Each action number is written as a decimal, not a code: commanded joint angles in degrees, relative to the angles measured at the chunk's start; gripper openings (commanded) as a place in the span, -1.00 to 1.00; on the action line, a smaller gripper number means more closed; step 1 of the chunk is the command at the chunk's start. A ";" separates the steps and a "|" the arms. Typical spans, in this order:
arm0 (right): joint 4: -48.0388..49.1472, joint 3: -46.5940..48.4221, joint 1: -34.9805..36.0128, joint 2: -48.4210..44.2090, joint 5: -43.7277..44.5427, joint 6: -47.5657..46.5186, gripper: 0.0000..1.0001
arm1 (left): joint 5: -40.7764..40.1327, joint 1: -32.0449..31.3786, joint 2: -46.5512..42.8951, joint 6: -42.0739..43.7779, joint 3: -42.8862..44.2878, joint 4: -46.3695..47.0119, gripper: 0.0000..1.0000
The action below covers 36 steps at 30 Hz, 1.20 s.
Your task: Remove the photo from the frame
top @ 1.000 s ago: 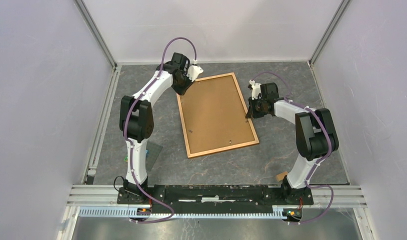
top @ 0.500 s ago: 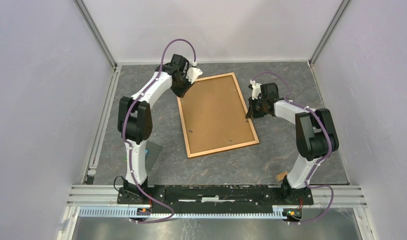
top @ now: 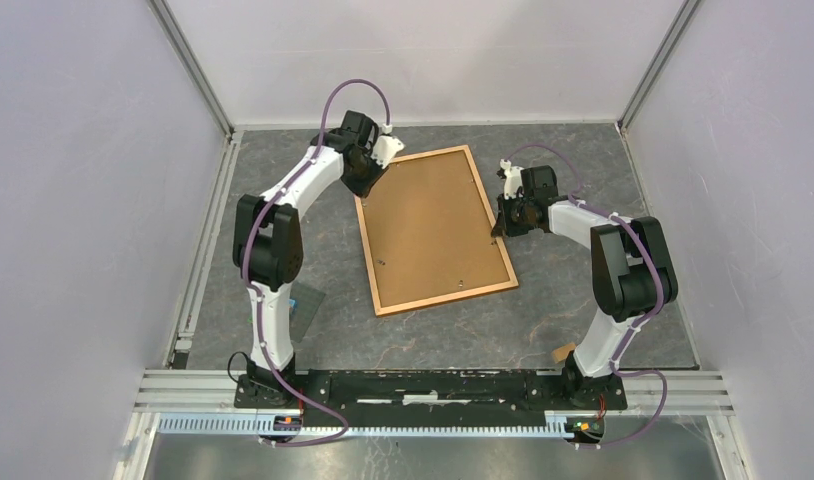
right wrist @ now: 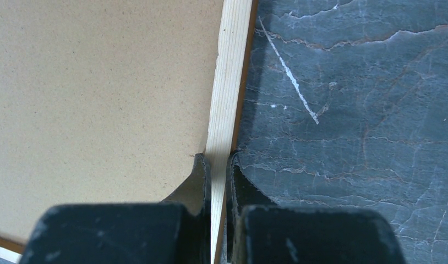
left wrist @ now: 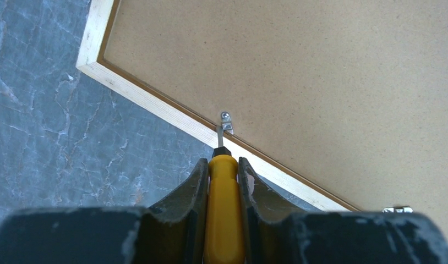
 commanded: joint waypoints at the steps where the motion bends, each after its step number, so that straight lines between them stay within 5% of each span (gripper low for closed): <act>1: -4.63 -2.82 0.17 1.96 0.61 -1.07 -1.00 | 7.04 -2.24 -2.63 -5.29 -3.16 -1.89 -0.96; 14: -4.78 -3.00 0.19 1.78 0.09 -1.31 -1.00 | 6.70 -4.88 -1.98 -7.95 -2.89 1.24 -0.96; 36: -5.07 -3.09 0.20 1.59 -1.83 -3.07 -1.00 | 4.23 0.79 -2.51 -4.80 -2.22 1.40 -0.96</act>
